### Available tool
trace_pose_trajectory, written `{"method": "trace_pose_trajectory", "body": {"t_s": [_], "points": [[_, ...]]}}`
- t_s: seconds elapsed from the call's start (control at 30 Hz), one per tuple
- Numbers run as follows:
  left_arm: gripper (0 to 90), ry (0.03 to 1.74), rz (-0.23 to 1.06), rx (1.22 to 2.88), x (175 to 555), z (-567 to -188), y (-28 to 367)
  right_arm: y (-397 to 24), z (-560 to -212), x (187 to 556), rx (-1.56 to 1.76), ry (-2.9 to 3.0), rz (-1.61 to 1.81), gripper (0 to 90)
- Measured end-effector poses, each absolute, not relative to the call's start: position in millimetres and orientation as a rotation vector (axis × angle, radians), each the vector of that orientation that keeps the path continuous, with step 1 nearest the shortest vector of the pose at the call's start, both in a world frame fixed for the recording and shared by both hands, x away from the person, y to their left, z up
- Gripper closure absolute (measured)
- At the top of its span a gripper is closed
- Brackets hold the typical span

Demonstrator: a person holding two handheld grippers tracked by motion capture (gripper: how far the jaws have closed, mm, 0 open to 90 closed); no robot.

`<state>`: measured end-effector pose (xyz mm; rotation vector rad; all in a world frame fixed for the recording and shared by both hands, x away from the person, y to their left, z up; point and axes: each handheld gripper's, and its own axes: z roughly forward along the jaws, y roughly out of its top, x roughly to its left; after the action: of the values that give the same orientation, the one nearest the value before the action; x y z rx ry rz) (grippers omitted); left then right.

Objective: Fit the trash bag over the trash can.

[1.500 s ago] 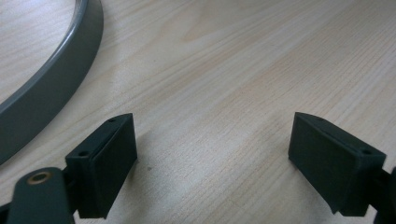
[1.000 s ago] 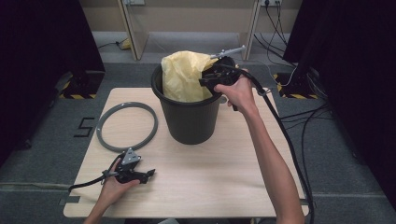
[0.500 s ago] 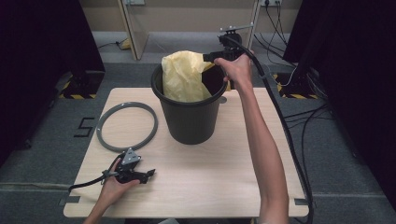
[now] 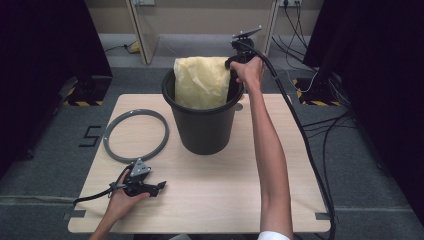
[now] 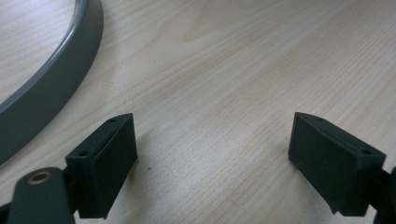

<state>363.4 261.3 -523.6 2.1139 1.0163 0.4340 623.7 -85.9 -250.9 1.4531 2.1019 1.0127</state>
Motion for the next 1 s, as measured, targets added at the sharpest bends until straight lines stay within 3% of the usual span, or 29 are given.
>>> {"method": "trace_pose_trajectory", "body": {"t_s": [0.1,0.3,0.73,1.0], "points": [[14.5,1.016,0.434,2.114,363.4,-523.5,261.3,-88.9,-244.0,621.4,1.411,2.061,1.051,78.5],[14.5,1.016,0.434,2.114,363.4,-523.6,261.3,-92.6,-223.6,607.6,1.305,2.021,1.151,85.9],[17.7,0.998,0.413,2.125,364.2,-521.7,264.7,-72.7,-230.8,539.0,0.979,2.226,1.263,86.8],[18.3,1.034,0.455,1.999,379.3,-479.8,288.5,-80.9,-253.2,529.4,0.973,2.301,1.230,86.7]]}}
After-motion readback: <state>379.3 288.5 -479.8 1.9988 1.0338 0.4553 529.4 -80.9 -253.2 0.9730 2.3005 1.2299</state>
